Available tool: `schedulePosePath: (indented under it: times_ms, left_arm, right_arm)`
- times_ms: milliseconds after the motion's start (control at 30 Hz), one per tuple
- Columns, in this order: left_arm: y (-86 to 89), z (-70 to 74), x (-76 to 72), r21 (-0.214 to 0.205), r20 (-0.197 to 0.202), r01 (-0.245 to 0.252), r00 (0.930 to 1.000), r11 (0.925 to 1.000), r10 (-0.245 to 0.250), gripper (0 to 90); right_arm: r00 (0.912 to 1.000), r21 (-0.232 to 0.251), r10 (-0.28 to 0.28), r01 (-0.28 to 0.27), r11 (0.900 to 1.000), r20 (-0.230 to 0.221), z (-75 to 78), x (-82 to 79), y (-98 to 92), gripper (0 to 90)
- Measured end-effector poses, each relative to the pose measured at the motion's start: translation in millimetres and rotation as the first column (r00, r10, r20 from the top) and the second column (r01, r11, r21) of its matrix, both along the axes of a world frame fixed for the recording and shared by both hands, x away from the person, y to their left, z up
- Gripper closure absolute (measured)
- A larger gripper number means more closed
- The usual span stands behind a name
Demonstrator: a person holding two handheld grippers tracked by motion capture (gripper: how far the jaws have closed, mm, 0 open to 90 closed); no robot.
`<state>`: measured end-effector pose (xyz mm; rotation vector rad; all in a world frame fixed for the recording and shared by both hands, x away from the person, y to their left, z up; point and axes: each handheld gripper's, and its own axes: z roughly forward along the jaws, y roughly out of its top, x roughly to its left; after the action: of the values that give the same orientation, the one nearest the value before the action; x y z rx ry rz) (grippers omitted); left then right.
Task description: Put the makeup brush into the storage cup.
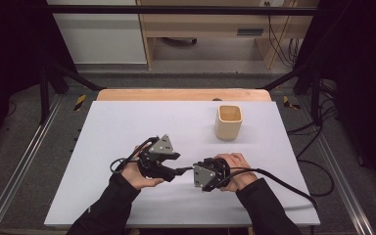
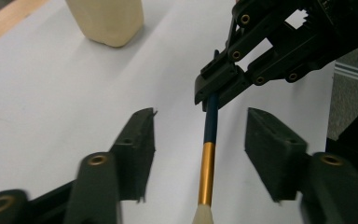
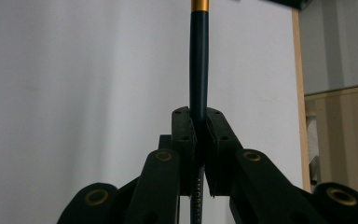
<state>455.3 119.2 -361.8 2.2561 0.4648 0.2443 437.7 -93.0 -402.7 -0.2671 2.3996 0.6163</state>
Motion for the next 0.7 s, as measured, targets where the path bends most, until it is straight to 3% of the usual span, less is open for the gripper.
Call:
schedulePosePath:
  times_ms: [100,333,500,700]
  left_arm:
    - [8.0,-1.3,0.9,-0.015,0.015,-0.043,0.9990,0.9990,0.043,29.3]
    - [28.9,-10.3,2.7,-0.061,-0.007,-0.115,0.9934,0.9915,0.114,20.1]
    - [42.3,-16.6,1.8,-0.082,-0.015,-0.151,0.9885,0.9851,0.151,17.8]
    - [54.1,-26.7,1.2,-0.108,-0.018,-0.195,0.9808,0.9749,0.194,17.5]
  right_arm:
    - [0.9996,0.002,-0.023,0.023,0.9997,-0.014,0.9,1.9,-1.2,84.1]
    - [0.9951,0.011,-0.088,0.088,0.9960,-0.046,3.7,7.0,-5.8,84.1]
    - [0.9880,0.036,-0.134,0.137,0.9899,-0.076,4.5,11.4,-10.4,84.1]
    - [0.9750,0.096,-0.190,0.201,0.9748,-0.115,4.7,14.3,-21.8,84.1]
